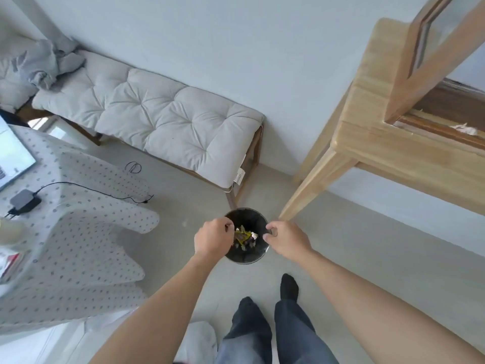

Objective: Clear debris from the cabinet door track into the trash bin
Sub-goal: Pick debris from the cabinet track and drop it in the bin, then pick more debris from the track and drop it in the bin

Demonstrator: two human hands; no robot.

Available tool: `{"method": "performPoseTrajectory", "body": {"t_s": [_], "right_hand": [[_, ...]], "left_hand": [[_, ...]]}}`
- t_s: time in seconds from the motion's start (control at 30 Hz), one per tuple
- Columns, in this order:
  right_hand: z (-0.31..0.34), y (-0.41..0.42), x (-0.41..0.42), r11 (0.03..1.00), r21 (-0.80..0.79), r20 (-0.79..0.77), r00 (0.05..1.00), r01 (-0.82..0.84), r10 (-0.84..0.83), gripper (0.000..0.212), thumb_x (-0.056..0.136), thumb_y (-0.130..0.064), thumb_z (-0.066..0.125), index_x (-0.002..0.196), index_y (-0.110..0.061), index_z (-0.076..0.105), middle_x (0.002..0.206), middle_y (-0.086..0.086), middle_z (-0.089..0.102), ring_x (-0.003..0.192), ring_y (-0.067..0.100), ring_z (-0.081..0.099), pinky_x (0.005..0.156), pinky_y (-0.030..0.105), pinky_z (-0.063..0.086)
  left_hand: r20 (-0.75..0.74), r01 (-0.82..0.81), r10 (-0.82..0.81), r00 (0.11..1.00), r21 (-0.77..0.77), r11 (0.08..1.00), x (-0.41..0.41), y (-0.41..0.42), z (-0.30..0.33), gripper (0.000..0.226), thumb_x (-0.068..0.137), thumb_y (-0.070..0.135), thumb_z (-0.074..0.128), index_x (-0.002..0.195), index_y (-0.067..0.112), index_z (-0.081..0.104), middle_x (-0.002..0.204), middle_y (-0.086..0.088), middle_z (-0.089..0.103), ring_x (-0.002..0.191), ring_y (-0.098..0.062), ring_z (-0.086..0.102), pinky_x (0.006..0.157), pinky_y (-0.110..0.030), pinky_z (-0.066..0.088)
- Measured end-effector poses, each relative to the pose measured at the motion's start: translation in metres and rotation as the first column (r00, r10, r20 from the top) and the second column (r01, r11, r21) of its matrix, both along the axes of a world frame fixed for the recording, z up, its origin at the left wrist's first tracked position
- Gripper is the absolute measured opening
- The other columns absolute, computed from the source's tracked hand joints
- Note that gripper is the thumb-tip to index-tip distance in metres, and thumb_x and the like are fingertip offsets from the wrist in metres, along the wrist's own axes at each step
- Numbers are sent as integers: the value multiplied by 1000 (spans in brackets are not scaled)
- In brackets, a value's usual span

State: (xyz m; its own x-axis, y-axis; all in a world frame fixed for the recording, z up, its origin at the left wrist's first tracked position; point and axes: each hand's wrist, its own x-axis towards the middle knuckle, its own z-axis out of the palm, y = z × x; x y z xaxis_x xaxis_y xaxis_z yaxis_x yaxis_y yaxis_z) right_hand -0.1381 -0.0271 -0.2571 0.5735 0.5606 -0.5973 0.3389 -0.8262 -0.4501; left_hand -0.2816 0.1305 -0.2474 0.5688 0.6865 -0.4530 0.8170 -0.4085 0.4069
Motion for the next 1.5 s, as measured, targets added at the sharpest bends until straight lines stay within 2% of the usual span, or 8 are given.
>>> {"method": "performPoseTrajectory", "body": {"t_s": [0.27, 0.47, 0.63, 0.9, 1.03, 1.13, 1.3, 1.5], "right_hand": [[84, -30, 16, 941, 260, 9, 974, 215, -225, 34, 98, -52, 52, 88, -28, 75, 65, -3, 72, 68, 14, 70, 73, 39, 60], [177, -73, 56, 790, 506, 203, 842, 347, -500, 41, 97, -55, 57, 62, -32, 56, 58, -17, 60, 54, 11, 54, 54, 31, 42], [219, -111, 96, 700, 587, 269, 717, 407, -643, 29, 97, -54, 60, 75, -38, 69, 59, -19, 65, 60, 6, 63, 56, 29, 45], [232, -166, 156, 620, 585, 315, 558, 522, -768, 16, 96, -42, 65, 92, -35, 78, 68, -16, 67, 73, 19, 68, 63, 31, 44], [231, -182, 189, 643, 561, 367, 540, 521, -757, 27, 101, -38, 63, 125, -35, 76, 77, -11, 67, 87, 24, 70, 72, 35, 50], [230, -188, 205, 701, 503, 375, 602, 506, -705, 40, 103, -44, 61, 142, -39, 67, 83, -8, 73, 97, 25, 72, 78, 37, 53], [230, -188, 212, 775, 457, 425, 658, 437, -621, 36, 103, -52, 58, 134, -43, 73, 112, -10, 82, 114, 23, 73, 87, 38, 56], [225, -188, 213, 733, 505, 396, 632, 457, -666, 16, 98, -40, 67, 107, -41, 81, 84, -17, 76, 93, 18, 73, 77, 35, 55]], "left_hand": [[161, 120, -117, 980, -9, 993, 30, 0, 56, 19, 99, 39, 54, 101, 36, 72, 79, 13, 73, 72, -12, 70, 71, -36, 60], [504, 305, -302, 809, 79, 949, 102, -37, 144, 12, 98, 37, 62, 98, 34, 73, 63, 19, 67, 61, -4, 65, 53, -18, 45], [554, 431, -453, 699, 179, 884, 167, -68, 205, 15, 95, 38, 60, 94, 33, 74, 59, 13, 66, 56, -10, 62, 56, -29, 51], [477, 522, -598, 644, 297, 800, 255, -116, 249, 19, 95, 40, 59, 104, 34, 74, 88, 11, 75, 85, -23, 69, 75, -38, 56], [437, 550, -626, 645, 303, 778, 299, -143, 255, 32, 95, 39, 61, 126, 37, 69, 108, 6, 76, 105, -28, 67, 85, -41, 56], [357, 576, -664, 657, 331, 748, 322, -157, 253, 30, 95, 39, 61, 123, 34, 70, 114, 2, 75, 109, -28, 66, 87, -42, 55], [307, 556, -661, 684, 368, 746, 330, -164, 244, 20, 96, 35, 59, 100, 33, 79, 102, 3, 72, 98, -28, 66, 80, -41, 56], [381, 533, -639, 668, 355, 768, 331, -162, 244, 14, 95, 29, 67, 99, 33, 80, 107, 6, 70, 100, -24, 65, 77, -37, 54]]}}
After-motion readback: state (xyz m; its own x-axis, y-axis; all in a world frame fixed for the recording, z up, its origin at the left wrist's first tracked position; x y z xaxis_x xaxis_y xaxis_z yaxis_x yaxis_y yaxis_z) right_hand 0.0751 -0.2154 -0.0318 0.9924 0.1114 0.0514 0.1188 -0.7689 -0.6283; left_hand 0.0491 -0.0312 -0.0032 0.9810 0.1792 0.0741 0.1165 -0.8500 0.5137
